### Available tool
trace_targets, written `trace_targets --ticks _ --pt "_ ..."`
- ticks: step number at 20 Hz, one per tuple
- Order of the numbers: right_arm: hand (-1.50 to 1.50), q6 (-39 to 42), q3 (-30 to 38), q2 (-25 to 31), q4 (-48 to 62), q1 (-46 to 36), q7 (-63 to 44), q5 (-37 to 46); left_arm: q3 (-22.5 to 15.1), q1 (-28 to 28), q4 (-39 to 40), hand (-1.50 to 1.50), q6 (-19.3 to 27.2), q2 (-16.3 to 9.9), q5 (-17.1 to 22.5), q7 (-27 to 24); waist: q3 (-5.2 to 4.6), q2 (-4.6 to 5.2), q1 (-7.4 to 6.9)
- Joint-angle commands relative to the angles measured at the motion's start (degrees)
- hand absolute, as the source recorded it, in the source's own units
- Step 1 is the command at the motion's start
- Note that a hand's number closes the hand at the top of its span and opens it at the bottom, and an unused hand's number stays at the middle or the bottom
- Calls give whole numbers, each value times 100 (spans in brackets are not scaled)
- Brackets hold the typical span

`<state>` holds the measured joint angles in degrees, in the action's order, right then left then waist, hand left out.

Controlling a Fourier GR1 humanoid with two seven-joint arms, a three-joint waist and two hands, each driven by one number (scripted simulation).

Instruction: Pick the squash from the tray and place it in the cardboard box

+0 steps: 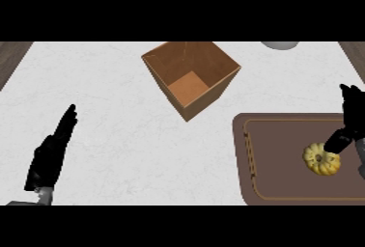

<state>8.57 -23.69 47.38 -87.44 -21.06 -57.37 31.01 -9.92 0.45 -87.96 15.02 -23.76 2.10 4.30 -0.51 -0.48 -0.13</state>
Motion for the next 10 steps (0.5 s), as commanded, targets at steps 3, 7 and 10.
trace_targets --ticks 3,7,10 --pt "-150 1684 -66 -474 -132 -597 -1595 -801 133 -120 270 0 -168 -20 55 -200 28 53 -45" --pt "-150 1655 -294 -712 89 -727 -2008 -603 -30 -405 270 0 26 231 -127 82 37 55 -20" --pt "-150 1337 -346 -804 -1 -334 -2151 -380 154 -169 297 0 -152 138 48 -131 38 37 20"
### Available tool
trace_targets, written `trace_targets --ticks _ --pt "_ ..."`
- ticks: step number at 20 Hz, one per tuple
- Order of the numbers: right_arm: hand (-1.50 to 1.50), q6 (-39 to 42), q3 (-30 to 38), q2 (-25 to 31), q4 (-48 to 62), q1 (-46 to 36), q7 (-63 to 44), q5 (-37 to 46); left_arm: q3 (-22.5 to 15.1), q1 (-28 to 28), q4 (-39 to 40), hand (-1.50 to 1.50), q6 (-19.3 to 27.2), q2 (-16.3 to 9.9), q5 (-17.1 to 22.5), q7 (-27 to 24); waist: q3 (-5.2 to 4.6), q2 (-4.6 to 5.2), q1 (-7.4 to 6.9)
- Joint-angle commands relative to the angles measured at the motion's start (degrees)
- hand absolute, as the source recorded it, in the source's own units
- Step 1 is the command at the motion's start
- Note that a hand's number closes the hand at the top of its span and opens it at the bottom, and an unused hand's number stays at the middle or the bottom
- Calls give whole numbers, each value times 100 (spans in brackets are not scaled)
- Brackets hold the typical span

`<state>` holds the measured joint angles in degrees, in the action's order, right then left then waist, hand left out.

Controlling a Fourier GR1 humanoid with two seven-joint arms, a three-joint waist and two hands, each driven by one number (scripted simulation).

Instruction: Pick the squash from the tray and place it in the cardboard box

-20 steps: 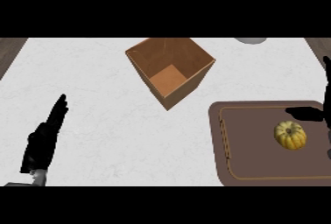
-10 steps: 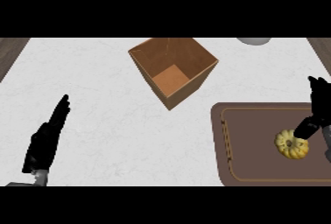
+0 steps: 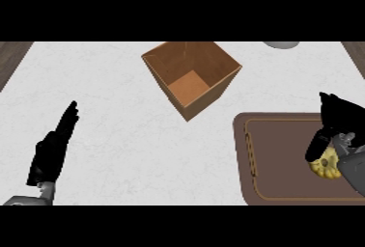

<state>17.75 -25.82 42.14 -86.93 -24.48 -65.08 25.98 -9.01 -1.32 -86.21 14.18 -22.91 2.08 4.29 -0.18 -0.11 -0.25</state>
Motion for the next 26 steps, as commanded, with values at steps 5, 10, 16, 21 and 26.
trace_targets --ticks 5,10,16,21,26 --pt "-150 701 -79 -521 62 -184 -1645 184 -82 160 132 0 -4 139 -183 -267 5 -7 15" --pt "-150 627 29 -516 237 161 -1448 327 72 107 -258 0 1 63 -80 195 14 -8 7" --pt "-150 664 109 -610 211 341 -1426 585 -74 -26 3 0 122 273 -368 85 12 4 42" --pt "-150 844 216 -769 -135 481 -1534 745 159 299 -238 0 -159 85 -158 -76 11 -10 17" --pt "-150 956 419 -830 -335 669 -1481 945 117 72 -80 0 -88 246 -287 78 11 -12 73"
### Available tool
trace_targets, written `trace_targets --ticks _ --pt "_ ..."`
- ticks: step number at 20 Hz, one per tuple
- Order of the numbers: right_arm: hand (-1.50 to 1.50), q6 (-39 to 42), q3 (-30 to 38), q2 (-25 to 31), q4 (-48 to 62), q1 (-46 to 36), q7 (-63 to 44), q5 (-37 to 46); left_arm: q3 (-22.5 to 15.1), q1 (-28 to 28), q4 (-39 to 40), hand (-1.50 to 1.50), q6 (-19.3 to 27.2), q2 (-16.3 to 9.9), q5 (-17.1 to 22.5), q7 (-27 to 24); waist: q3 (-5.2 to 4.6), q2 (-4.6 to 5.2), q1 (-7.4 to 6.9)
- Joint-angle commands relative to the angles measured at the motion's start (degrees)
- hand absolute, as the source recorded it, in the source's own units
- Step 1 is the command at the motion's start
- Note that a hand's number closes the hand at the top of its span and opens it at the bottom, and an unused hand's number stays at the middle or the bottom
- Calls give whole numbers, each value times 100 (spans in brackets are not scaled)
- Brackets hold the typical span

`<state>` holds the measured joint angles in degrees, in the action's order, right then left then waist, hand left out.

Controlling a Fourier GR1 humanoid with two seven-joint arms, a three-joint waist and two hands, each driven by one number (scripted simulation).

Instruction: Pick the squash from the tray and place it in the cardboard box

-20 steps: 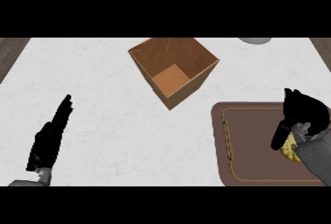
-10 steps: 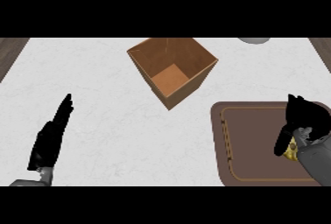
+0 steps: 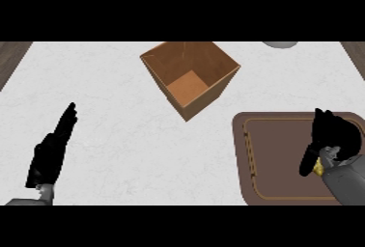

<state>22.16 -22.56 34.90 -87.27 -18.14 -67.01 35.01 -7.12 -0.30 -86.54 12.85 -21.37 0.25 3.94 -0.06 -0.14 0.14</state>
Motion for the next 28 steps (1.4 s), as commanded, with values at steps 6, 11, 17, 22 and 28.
trace_targets --ticks 6,11,17,22,28 --pt "-150 262 243 -368 -31 214 -982 547 207 178 73 0 -233 -55 19 -254 0 3 -12" --pt "-150 297 466 -668 360 168 -822 771 164 -45 -36 0 -240 48 -45 149 3 9 -23" --pt "-150 402 593 -614 289 653 -409 1003 149 -285 13 0 -68 226 -313 197 3 7 26" --pt "150 390 953 -680 306 748 15 1052 209 -145 12 0 -150 296 -360 138 5 12 0" --pt "150 358 554 -363 397 429 290 2145 227 -39 -356 0 -278 202 -326 451 7 9 -43"
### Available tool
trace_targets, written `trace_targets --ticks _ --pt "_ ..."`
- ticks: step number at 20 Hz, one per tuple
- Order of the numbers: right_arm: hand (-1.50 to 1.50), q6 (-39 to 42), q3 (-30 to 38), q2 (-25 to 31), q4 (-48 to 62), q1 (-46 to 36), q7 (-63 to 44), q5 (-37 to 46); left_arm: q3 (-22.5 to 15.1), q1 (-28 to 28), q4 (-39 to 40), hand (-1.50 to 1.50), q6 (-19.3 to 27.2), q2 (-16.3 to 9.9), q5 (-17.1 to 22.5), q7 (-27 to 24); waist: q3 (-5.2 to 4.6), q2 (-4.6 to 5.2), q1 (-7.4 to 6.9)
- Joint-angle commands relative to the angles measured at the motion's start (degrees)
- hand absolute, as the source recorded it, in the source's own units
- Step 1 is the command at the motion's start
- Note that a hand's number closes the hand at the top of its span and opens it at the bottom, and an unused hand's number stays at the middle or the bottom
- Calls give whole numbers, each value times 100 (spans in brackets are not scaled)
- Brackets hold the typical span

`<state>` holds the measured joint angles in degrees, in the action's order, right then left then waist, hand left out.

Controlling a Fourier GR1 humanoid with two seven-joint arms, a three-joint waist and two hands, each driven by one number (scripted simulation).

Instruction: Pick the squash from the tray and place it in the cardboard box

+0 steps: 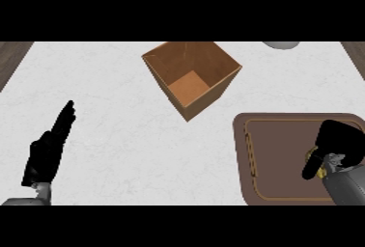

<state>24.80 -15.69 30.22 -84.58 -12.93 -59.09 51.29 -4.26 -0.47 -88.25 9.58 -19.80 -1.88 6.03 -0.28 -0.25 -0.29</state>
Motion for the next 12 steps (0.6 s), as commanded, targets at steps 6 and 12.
trace_targets --ticks 6,12 --pt "150 -128 58 164 -108 -123 612 916 213 125 14 0 -293 73 -9 -156 28 23 12" --pt "150 -1214 194 89 -413 -283 3213 -347 -132 165 -73 0 26 340 -232 -166 42 31 -17"
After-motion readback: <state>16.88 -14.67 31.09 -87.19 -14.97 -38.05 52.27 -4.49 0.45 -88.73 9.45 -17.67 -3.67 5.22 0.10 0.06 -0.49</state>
